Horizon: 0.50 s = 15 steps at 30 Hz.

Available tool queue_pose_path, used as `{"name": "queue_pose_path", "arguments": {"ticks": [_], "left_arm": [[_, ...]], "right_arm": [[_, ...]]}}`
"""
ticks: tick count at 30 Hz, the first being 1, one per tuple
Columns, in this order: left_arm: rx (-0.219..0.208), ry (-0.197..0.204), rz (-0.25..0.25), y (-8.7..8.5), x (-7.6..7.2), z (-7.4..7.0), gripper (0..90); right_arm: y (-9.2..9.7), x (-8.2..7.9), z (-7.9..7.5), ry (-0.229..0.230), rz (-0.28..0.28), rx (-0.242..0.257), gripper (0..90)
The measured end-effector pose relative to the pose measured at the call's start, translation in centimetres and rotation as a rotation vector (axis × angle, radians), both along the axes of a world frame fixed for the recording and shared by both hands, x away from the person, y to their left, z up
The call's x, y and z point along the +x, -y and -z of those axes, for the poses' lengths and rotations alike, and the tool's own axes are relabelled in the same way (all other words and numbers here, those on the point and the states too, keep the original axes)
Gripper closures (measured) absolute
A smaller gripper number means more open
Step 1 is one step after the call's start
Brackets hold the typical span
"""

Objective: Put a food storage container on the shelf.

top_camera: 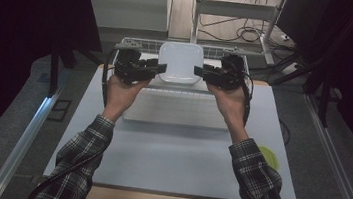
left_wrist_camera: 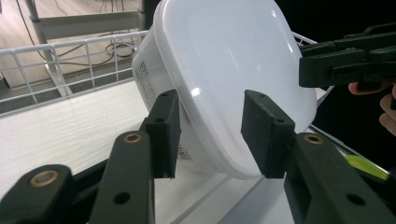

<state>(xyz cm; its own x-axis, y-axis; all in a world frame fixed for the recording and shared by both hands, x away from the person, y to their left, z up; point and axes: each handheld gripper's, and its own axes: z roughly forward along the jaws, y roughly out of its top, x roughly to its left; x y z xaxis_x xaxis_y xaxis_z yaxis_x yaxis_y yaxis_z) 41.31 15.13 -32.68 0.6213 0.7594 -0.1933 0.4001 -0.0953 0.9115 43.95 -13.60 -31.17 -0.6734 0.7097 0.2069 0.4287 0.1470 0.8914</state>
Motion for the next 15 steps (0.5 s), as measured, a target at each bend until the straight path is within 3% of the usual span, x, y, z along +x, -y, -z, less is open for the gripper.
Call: {"name": "queue_pose_path", "arguments": {"ticks": [15], "left_arm": [[0.009, -0.028, 0.009, 0.25, 0.87, 0.10, 51.9]], "right_arm": [[-0.57, 0.17, -0.01, 0.036, 0.027, -0.041, 54.9]]}}
